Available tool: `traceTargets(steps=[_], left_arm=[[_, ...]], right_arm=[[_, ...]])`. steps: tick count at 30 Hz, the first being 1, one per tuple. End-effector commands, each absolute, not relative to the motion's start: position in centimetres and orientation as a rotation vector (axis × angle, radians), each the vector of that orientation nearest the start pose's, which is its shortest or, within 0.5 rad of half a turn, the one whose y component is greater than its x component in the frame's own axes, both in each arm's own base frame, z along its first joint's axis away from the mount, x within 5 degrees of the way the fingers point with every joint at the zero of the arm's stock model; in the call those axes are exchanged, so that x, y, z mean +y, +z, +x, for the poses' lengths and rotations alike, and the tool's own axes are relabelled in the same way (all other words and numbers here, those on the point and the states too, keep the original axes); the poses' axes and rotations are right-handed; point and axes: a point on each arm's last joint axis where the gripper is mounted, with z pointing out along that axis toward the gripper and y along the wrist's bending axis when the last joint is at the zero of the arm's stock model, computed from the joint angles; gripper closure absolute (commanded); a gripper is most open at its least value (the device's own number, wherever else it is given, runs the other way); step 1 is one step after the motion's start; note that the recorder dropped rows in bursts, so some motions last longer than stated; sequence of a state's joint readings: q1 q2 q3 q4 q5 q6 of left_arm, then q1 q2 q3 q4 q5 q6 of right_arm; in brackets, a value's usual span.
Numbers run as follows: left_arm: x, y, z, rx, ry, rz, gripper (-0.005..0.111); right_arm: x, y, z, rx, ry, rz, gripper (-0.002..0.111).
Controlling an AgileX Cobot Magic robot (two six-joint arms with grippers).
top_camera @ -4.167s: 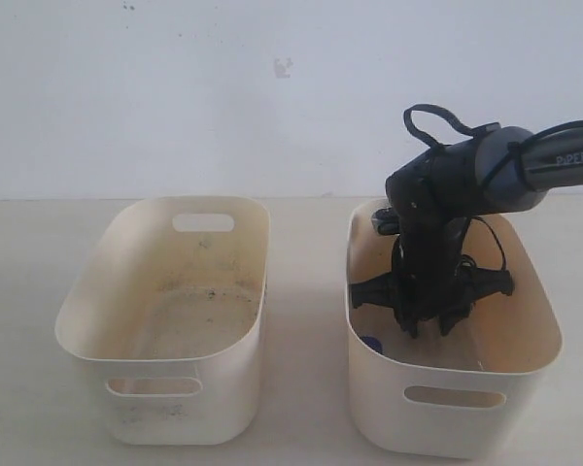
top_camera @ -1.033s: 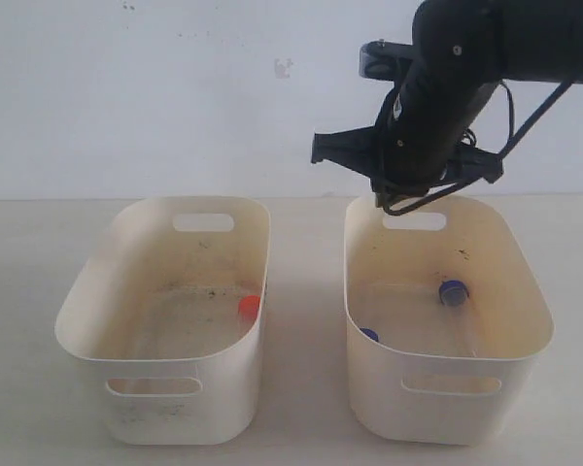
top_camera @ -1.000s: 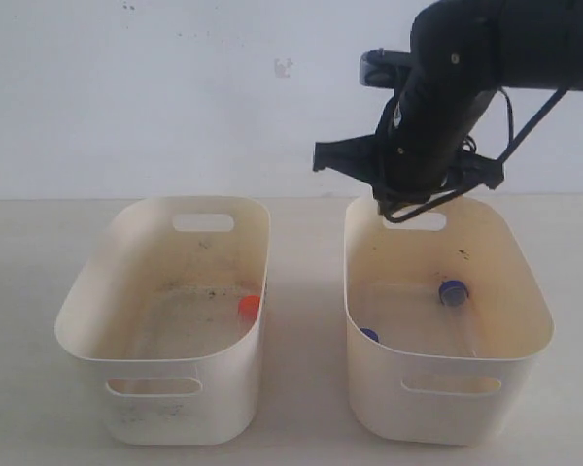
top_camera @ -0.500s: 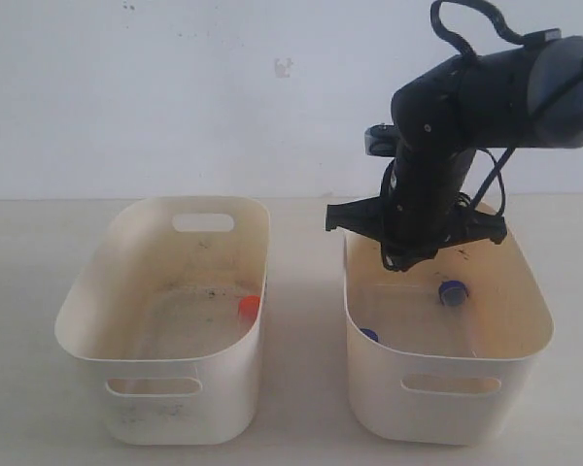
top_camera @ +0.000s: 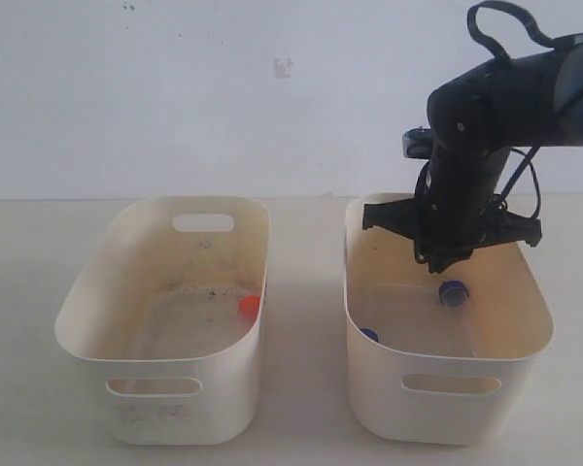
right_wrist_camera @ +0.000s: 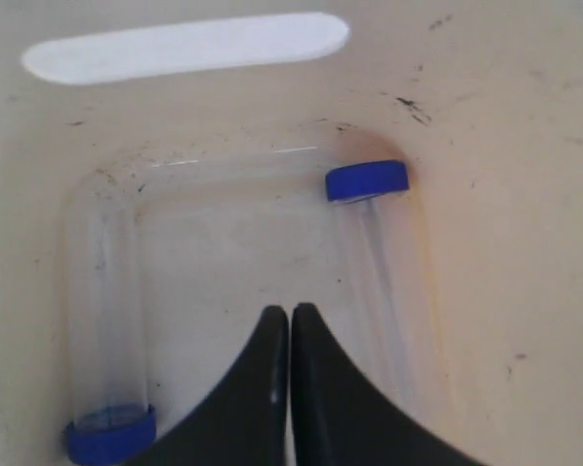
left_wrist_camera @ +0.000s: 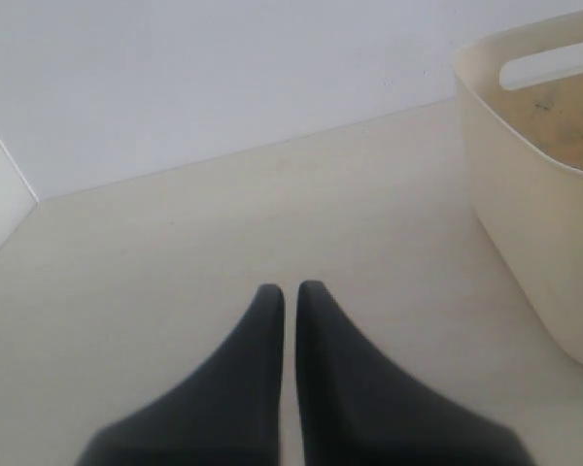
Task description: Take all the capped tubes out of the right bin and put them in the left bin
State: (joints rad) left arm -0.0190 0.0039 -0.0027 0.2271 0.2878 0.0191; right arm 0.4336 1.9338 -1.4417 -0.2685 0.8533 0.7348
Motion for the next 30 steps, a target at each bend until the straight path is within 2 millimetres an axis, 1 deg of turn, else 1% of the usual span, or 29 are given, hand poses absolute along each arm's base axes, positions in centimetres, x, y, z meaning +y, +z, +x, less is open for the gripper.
traceTargets(steps=[1, 5, 12, 15, 17, 22, 26, 30], left_arm=[[0.5, 18.8, 5.5, 1.755, 0.215, 0.184, 0.103], [0.5, 18.8, 5.5, 1.755, 0.215, 0.184, 0.103], [0.5, 18.8, 5.5, 1.755, 0.215, 0.184, 0.103], [0.5, 18.8, 5.5, 1.755, 0.215, 0.184, 0.103], [0.5, 18.8, 5.5, 1.755, 0.215, 0.184, 0.103], [0.5, 18.8, 5.5, 1.755, 0.215, 0.184, 0.103], [0.5, 18.8, 5.5, 1.755, 0.215, 0.184, 0.103], [0.5, 18.8, 5.5, 1.755, 0.215, 0.184, 0.103]], right_arm=[[15.2, 19.7, 37.7, 2.782, -0.057, 0.206, 0.108], [15.2, 19.3, 37.8, 2.791, -0.065, 0.199, 0.108], [15.4, 19.3, 37.7, 2.794, -0.074, 0.188, 0.108], [16.4, 19.9, 37.3, 2.756, -0.083, 0.116, 0.108], [16.9, 20.0, 37.1, 2.744, -0.079, 0.098, 0.108], [16.8, 19.8, 37.3, 2.747, -0.080, 0.109, 0.108], [15.7, 19.7, 37.5, 2.762, -0.108, 0.165, 0.108], [15.6, 19.7, 37.6, 2.758, -0.102, 0.165, 0.108]])
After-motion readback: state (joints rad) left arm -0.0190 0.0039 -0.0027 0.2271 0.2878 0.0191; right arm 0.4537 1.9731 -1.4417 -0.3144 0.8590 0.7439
